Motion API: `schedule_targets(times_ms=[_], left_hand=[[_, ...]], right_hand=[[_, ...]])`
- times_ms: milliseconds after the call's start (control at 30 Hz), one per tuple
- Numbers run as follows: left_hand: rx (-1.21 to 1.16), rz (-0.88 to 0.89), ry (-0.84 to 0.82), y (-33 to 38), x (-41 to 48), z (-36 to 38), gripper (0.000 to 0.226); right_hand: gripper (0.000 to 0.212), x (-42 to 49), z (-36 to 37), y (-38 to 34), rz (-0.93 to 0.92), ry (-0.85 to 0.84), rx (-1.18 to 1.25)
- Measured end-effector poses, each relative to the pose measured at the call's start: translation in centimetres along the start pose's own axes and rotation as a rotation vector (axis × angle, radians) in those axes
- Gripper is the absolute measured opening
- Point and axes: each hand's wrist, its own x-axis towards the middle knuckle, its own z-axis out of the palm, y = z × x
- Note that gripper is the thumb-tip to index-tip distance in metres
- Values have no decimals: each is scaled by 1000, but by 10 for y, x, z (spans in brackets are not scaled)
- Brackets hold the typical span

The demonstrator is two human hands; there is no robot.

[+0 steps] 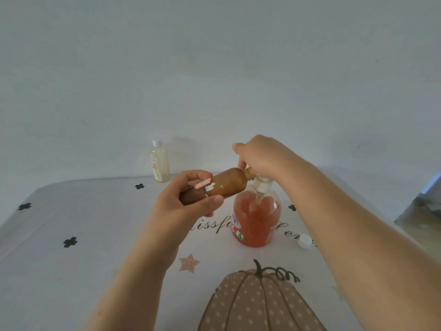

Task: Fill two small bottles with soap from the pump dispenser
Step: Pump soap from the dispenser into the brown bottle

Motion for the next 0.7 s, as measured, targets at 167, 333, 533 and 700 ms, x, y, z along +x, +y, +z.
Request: schedule_targets(times_ms=[167, 333, 533, 700], left_hand=[[1, -23, 17, -5, 3, -1, 41], [-21, -24, 5, -8, 4, -1, 40], [-51, -7, -6, -4, 1, 2, 43], [-63, -4, -5, 0, -1, 2, 39]], right_hand=[[43, 1, 5, 4, 17, 26, -6], [43, -1, 4, 3, 22, 22, 7], [40, -4, -1, -2, 38, 29, 6], [41, -9, -13, -10, 18, 57, -81]])
